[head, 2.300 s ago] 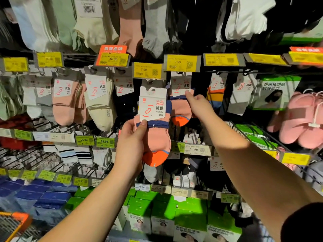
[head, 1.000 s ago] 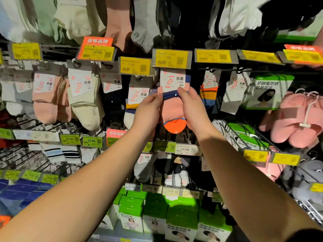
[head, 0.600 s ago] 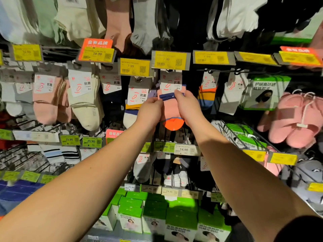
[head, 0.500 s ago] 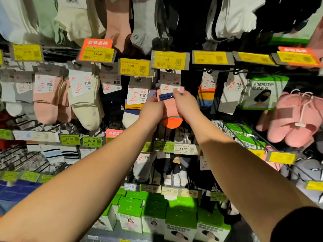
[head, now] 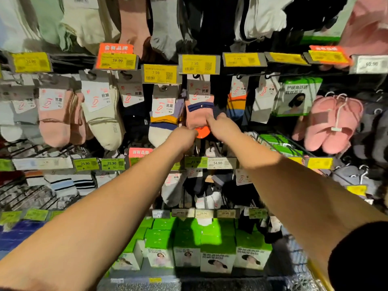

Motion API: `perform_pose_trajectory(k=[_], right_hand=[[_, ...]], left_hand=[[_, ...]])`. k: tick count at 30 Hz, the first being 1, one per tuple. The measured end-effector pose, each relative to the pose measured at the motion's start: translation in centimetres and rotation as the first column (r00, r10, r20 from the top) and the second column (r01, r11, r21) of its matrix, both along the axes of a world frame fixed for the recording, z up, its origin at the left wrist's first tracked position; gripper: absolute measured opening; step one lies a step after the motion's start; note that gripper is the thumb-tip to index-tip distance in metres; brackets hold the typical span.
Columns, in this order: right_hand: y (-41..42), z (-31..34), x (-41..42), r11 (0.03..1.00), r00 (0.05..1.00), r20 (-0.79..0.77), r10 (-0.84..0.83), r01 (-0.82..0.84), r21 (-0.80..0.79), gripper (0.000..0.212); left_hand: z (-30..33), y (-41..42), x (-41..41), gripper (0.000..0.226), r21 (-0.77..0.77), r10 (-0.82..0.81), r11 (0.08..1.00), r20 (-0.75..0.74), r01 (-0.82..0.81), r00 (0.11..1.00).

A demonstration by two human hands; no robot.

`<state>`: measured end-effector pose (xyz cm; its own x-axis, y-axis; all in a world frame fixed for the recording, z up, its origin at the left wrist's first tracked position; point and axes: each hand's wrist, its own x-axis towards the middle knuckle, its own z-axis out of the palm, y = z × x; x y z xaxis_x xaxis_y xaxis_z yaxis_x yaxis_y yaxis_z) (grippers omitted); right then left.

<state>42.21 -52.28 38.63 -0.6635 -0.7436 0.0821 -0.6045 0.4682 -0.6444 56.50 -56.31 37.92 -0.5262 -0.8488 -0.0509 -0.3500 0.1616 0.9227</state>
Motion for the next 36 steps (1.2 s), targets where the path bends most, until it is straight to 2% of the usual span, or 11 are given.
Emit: perform_pose_trajectory(k=[2, 5, 8, 11, 13, 15, 17, 24, 29, 32, 36], right_hand=[[2.0, -1.5, 0.3, 0.997, 1.0, -0.027, 0.006, -0.008, -0.073, 0.061], [6.6, -4.1, 2.3, 0.992, 0.999, -0.043, 0.018, -0.023, -0.12, 0.032], [11.3, -8.4, 4.3, 0.975, 0.967, -0.229, -0.113, 0.064, -0.212, 0.031], [16.7, -13.6, 6.1, 1.0, 0.999, 0.051, 0.006, -0.007, 0.02, 0.024], [20.6, -16.6, 7.4, 0.995, 0.991, 0.127, -0.04, 0.028, 0.091, 0.018], [24.2, -19.4, 8.6, 0.993, 0.977, 0.193, -0.087, 0.07, 0.094, 0.023], [27.9, -22.2, 9.0, 0.987, 0.96, 0.249, -0.132, 0.103, 0.126, 0.028], [41.6, -28.2, 7.2, 0.866, 0.877, 0.285, -0.387, 0.24, 0.438, 0.037], [49.8, -31.4, 4.1, 0.804, 0.733, 0.349, -0.584, 0.463, 0.374, 0.024], [54.5, -32.2, 0.6, 0.807, 0.732, 0.351, -0.584, 0.477, 0.347, 0.005], [60.1, -33.6, -6.4, 0.753, 0.646, 0.388, -0.658, 0.553, 0.356, 0.008]], left_hand=[[-1.0, 0.6, 1.6, 0.01, 0.009, -0.052, 0.999, 0.029, 0.051, 0.998], [-3.1, 2.6, 4.0, 0.011, 0.006, -0.111, 0.994, 0.026, 0.111, 0.993], [-6.1, 5.3, 5.9, 0.012, 0.043, -0.184, 0.982, 0.016, 0.183, 0.983], [-10.4, 7.9, 6.4, 0.02, 0.046, -0.265, 0.964, 0.095, 0.262, 0.96], [-13.1, 10.1, 6.5, 0.016, 0.079, -0.34, 0.94, 0.146, 0.331, 0.929], [-15.7, 12.3, 6.2, 0.017, 0.094, -0.428, 0.904, 0.2, 0.417, 0.882], [-18.1, 14.4, 5.6, 0.015, 0.093, -0.48, 0.877, 0.241, 0.472, 0.844], [-23.6, 23.7, 2.9, 0.012, 0.167, -0.661, 0.747, 0.29, 0.643, 0.692], [-25.5, 30.4, -3.8, 0.02, 0.156, -0.727, 0.672, 0.322, 0.724, 0.606], [-26.4, 35.6, -9.2, 0.013, 0.204, -0.729, 0.677, 0.317, 0.707, 0.607], [-27.9, 42.7, -16.0, 0.016, 0.329, -0.76, 0.65, 0.312, 0.685, 0.571]])
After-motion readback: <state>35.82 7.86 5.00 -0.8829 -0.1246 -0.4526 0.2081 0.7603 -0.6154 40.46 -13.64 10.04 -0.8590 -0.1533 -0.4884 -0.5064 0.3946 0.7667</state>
